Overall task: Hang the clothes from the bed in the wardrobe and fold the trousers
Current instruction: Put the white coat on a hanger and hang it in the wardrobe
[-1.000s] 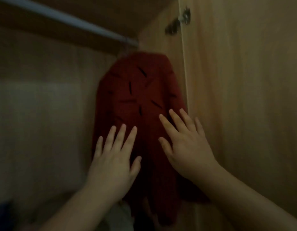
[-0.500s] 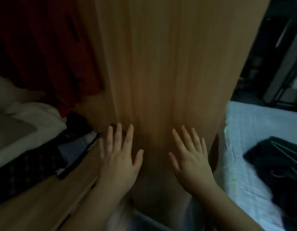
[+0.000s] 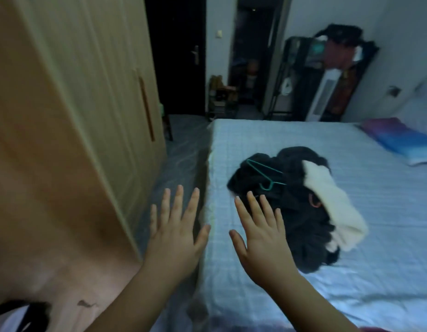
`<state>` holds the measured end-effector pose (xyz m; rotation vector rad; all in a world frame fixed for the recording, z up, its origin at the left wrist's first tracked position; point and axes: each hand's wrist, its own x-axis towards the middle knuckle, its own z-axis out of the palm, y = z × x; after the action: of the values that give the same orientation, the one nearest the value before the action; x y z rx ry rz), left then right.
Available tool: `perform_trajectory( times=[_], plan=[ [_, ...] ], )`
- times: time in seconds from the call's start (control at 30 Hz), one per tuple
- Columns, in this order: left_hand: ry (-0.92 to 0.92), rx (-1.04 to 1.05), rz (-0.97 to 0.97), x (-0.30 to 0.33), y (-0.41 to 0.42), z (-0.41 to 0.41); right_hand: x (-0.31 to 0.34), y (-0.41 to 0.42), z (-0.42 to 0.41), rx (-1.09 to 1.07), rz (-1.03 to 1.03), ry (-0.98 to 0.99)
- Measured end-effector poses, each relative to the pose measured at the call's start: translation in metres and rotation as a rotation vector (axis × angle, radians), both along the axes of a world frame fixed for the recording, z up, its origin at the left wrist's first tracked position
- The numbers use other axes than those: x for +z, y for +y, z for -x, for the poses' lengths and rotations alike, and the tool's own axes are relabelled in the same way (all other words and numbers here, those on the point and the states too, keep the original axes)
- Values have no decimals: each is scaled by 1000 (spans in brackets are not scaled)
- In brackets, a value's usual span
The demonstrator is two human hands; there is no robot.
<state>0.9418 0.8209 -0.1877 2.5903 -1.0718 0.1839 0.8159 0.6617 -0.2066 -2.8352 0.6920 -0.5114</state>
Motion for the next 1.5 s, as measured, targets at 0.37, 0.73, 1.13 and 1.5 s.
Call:
perform_trajectory(
  times=[0.37, 0.73, 1.13, 1.5],
  plan=[
    [81, -195, -41, -23, -186, 72, -23, -148, 109, -223, -65, 18],
    [174, -320, -87, -84, -331, 48, -75, -268, 113, -369, -120, 152],
    [296, -353, -205, -132, -455, 13, -128, -402, 90, -449, -221, 302],
    [368, -125, -281, -177, -525, 39, -191, -545, 97, -187, -271, 560]
  ],
)
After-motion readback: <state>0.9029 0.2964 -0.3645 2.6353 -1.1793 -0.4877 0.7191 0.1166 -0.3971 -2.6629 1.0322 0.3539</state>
